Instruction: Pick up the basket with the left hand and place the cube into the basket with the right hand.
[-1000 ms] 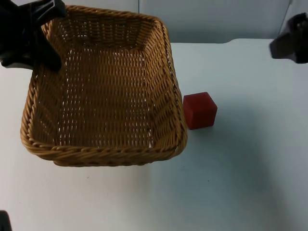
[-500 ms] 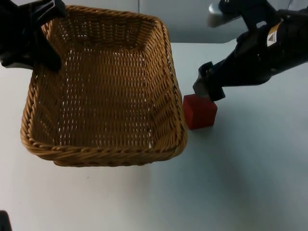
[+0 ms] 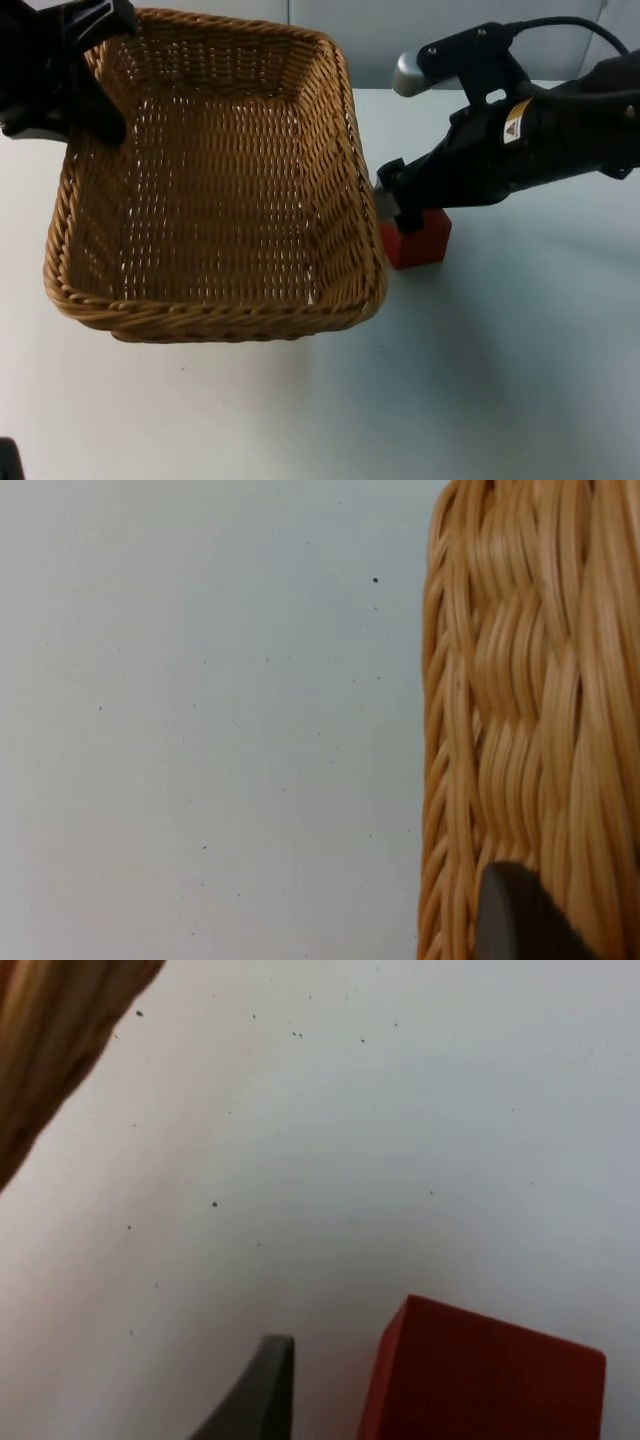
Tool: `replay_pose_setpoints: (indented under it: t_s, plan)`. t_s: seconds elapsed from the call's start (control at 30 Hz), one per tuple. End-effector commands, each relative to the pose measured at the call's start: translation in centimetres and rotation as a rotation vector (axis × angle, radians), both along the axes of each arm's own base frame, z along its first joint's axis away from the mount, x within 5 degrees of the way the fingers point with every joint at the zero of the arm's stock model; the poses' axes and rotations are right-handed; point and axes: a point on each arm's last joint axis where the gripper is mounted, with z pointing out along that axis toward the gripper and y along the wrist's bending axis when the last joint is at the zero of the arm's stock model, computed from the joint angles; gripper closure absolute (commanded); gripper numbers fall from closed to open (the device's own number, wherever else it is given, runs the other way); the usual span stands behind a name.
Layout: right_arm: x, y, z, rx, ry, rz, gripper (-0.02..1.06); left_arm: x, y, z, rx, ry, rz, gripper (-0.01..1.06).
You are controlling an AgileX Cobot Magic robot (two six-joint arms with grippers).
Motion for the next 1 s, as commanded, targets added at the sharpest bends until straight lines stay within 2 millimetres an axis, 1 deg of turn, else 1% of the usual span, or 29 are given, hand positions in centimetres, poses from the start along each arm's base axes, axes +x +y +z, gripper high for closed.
replay_pose_setpoints:
  t_s: [0.0,0.1,0.13,0.2,0.27,0.3,0.33,0.4,0.43,0.47,0.5,0.53,0.57,0.6,0.63,0.73,0.77,0.8,0.87,0.9,0.93,0.97]
  plan:
    - [0.3,0.3,0.0,0.013,-0.02,0.004,-0.01,0.1,-0.1,0.7,-0.026,-0.019,0.025,1.05]
    - [0.3,0.3,-0.9,0.007,-0.003,0.003,0.01,0.1,0.0,0.7,-0.022,-0.024,0.028,1.05]
    - [0.3,0.3,-0.9,0.007,-0.003,0.003,0.01,0.1,0.0,0.7,-0.022,-0.024,0.028,1.05]
    - [0.3,0.3,-1.6,0.016,0.017,-0.018,0.03,0.2,0.0,0.7,-0.02,-0.03,0.033,1.05]
    - [0.2,0.3,-2.6,0.008,0.036,-0.02,0.08,0.2,0.1,0.7,-0.018,-0.036,0.038,1.05]
    - [0.2,0.3,-2.9,0.004,0.043,-0.02,0.13,0.2,0.1,0.7,-0.017,-0.036,0.038,1.05]
    - [0.2,0.3,-2.9,0.004,0.043,-0.02,0.13,0.2,0.1,0.7,-0.017,-0.036,0.038,1.05]
    - [0.2,0.2,-3.6,-0.002,0.056,-0.02,0.33,0.2,0.1,0.7,-0.017,-0.036,0.038,1.05]
    - [0.2,0.2,-3.9,-0.002,0.058,-0.019,0.48,0.3,0.1,0.7,-0.017,-0.038,0.04,1.05]
    - [0.2,0.3,-3.8,0.002,0.051,-0.019,0.65,0.3,0.1,0.7,-0.017,-0.038,0.04,1.05]
    - [0.2,0.3,-3.8,0.002,0.051,-0.019,0.65,0.3,0.1,0.7,-0.017,-0.038,0.04,1.05]
    - [0.4,0.1,-3.7,0.006,0.035,-0.018,0.85,0.3,0.1,0.7,-0.015,-0.041,0.043,1.05]
    - [0.9,-0.3,-3.1,0.026,0.002,-0.032,1.04,0.3,0.1,0.7,-0.015,-0.043,0.044,1.05]
    - [1.2,-0.6,-2.2,0.034,-0.041,-0.029,1.05,0.3,0.1,0.8,-0.013,-0.047,0.047,1.05]
    - [1.2,-0.6,-2.2,0.034,-0.041,-0.029,1.05,0.3,0.1,0.8,-0.013,-0.047,0.047,1.05]
    - [2.1,-1.5,1.6,0.017,-0.202,0.017,1.05,0.4,0.1,0.8,-0.012,-0.048,0.048,1.05]
    - [2.2,-1.8,3.3,0.016,-0.264,0.028,1.05,0.4,0.1,0.8,-0.012,-0.048,0.048,1.05]
    - [2.2,-1.8,3.3,0.016,-0.264,0.028,1.05,0.4,0.1,0.8,-0.012,-0.048,0.048,1.05]
    - [2.1,-1.9,6.4,0.025,-0.369,0.046,1.05,0.4,0.1,0.8,-0.012,-0.048,0.048,1.05]
    - [1.6,-1.9,8.9,0.035,-0.437,0.058,1.05,0.4,0.1,0.8,-0.012,-0.048,0.048,1.05]
    - [1.6,-1.9,8.9,0.035,-0.437,0.058,1.05,0.4,0.1,0.8,-0.012,-0.048,0.048,1.05]
    - [1.2,-1.9,10.5,0.05,-0.479,0.062,1.05,0.4,0.1,0.8,-0.012,-0.048,0.048,1.05]
